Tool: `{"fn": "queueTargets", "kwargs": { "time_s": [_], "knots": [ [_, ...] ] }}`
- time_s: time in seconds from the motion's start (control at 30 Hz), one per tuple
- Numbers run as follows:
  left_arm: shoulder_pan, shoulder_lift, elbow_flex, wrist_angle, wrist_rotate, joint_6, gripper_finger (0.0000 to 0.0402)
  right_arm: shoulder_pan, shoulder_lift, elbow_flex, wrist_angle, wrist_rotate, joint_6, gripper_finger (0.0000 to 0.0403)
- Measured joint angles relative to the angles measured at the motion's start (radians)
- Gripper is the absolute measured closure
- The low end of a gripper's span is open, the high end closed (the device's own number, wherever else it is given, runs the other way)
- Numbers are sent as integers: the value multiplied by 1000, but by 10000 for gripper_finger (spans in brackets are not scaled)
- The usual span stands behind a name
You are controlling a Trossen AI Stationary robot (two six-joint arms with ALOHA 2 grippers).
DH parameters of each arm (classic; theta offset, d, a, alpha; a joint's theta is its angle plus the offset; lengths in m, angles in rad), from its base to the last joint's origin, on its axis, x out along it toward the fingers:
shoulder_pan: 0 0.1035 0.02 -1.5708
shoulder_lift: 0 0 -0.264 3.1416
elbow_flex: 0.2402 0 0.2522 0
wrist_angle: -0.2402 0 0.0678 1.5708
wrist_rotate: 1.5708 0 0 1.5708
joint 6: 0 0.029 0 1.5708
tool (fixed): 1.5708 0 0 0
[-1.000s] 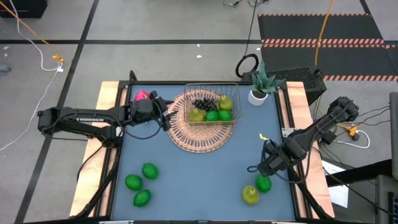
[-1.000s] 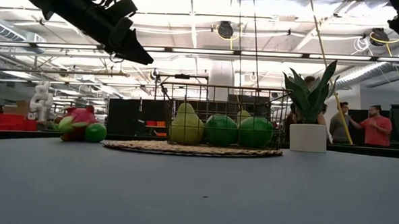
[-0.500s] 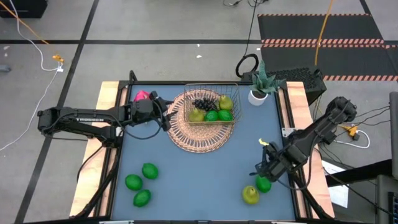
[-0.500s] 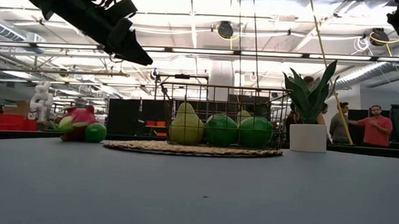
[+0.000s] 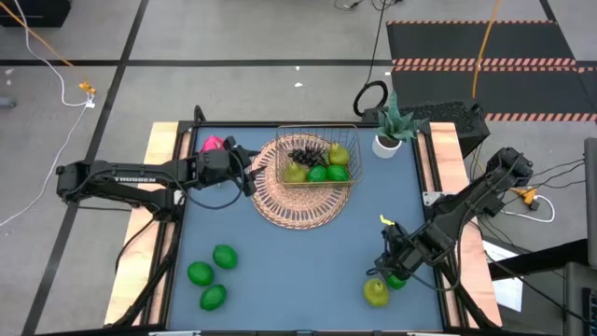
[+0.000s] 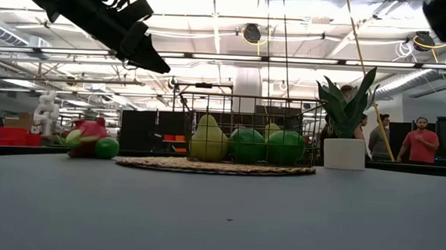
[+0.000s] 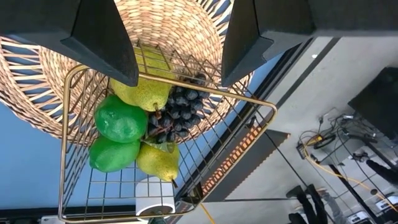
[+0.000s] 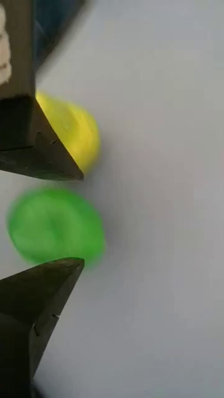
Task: Build produce basket
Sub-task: Put the green lime into the wire basket
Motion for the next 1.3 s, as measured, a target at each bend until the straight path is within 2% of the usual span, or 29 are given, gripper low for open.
{"fn": "queueTargets", "kwargs": {
  "time_s": [0.13, 0.27, 0.6, 0.73, 0.97, 1.3],
  "knots": [
    [0, 0, 0, 1, 0, 0, 170, 5, -1, -62, 36, -138, 14, 195],
    [0, 0, 0, 1, -3, 12, 170, 22, -3, -164, 251, -245, 36, 195],
    [0, 0, 0, 5, -3, 16, 170, 45, -6, -374, 633, -200, 124, 195],
    [0, 0, -1, 21, -3, 19, 170, 46, -11, -429, 659, -195, 191, 195],
    [0, 0, -1, 29, -3, 26, 170, 41, -42, -444, 649, -76, 181, 195],
    [3, 0, -1, 37, -2, 44, 170, -12, -154, -452, 576, 256, 47, 195]
  ]
}}
